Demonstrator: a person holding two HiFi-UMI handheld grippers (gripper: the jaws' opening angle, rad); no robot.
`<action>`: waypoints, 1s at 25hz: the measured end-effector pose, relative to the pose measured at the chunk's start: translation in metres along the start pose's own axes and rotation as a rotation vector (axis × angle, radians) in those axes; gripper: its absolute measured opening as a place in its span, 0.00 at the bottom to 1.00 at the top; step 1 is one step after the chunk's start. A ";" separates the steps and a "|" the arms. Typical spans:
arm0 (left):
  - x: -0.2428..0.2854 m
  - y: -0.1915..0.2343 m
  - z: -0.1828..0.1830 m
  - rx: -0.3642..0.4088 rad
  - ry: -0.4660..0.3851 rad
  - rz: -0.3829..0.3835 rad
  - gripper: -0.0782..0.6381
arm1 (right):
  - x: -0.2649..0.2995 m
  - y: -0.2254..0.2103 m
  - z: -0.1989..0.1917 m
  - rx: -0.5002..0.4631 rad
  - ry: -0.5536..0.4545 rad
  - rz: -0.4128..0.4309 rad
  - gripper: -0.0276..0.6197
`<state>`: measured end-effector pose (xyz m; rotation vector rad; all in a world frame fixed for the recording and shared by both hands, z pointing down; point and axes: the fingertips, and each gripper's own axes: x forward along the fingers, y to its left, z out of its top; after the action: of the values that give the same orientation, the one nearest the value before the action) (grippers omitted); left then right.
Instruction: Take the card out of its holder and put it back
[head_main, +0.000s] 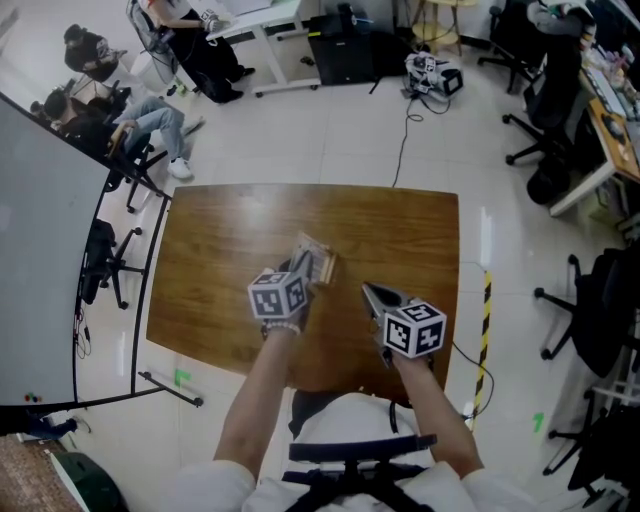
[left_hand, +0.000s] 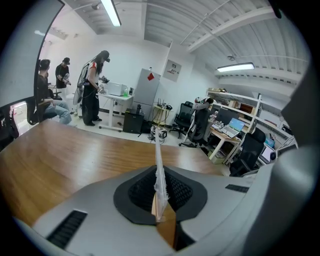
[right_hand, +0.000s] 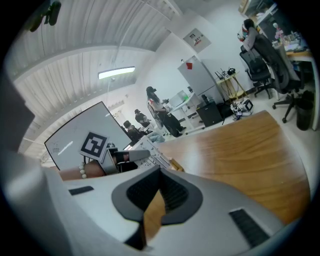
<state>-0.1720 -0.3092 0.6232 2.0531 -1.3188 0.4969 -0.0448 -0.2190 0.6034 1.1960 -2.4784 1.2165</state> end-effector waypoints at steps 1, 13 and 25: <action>0.002 0.000 -0.002 0.000 0.005 0.000 0.13 | 0.000 0.000 0.000 0.000 0.001 -0.002 0.06; 0.009 0.000 -0.013 0.011 0.010 0.001 0.13 | 0.003 -0.009 -0.004 0.011 0.016 -0.018 0.06; 0.024 -0.002 -0.032 0.048 0.061 0.011 0.13 | 0.005 -0.016 -0.005 0.019 0.021 -0.024 0.06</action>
<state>-0.1589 -0.3024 0.6611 2.0541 -1.2942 0.5973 -0.0384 -0.2237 0.6188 1.2072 -2.4359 1.2435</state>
